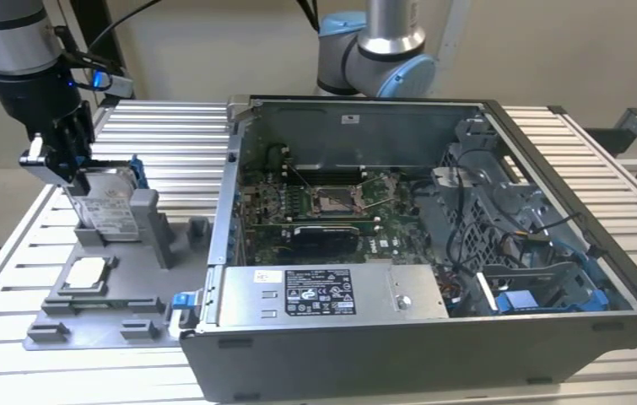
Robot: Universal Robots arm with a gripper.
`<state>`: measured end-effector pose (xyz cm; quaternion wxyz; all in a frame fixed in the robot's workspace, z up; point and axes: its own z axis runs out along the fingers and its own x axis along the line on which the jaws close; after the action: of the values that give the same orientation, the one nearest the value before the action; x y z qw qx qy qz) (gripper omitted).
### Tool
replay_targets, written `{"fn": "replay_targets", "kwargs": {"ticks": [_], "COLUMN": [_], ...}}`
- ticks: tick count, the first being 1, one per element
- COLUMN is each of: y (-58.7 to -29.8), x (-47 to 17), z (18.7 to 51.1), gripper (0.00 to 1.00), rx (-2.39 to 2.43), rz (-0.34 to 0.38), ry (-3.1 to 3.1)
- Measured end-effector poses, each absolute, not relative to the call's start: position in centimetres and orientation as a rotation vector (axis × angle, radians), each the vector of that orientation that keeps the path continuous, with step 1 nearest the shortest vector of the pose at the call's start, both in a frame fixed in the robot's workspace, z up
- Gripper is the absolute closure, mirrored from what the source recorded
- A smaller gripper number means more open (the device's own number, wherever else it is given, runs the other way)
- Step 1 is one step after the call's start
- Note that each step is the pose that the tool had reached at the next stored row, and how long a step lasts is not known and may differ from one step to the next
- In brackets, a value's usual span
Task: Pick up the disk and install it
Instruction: 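Pick up the disk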
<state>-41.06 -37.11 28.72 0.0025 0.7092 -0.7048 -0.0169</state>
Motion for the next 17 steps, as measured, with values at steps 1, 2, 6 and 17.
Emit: {"fn": "replay_targets", "kwargs": {"ticks": [1, 2, 6, 17], "y": [-37.11, -37.1, -37.1, -37.12], "x": [-41.06, -41.06, -41.07, -41.11], "z": [28.72, 28.71, 28.71, 28.69], "gripper": [1.0, 1.0, 1.0, 1.0], "rx": [2.225, 2.225, 2.224, 2.224], "rz": [-0.053, -0.053, -0.053, -0.053], "ry": [-2.211, -2.211, -2.211, -2.211]}}
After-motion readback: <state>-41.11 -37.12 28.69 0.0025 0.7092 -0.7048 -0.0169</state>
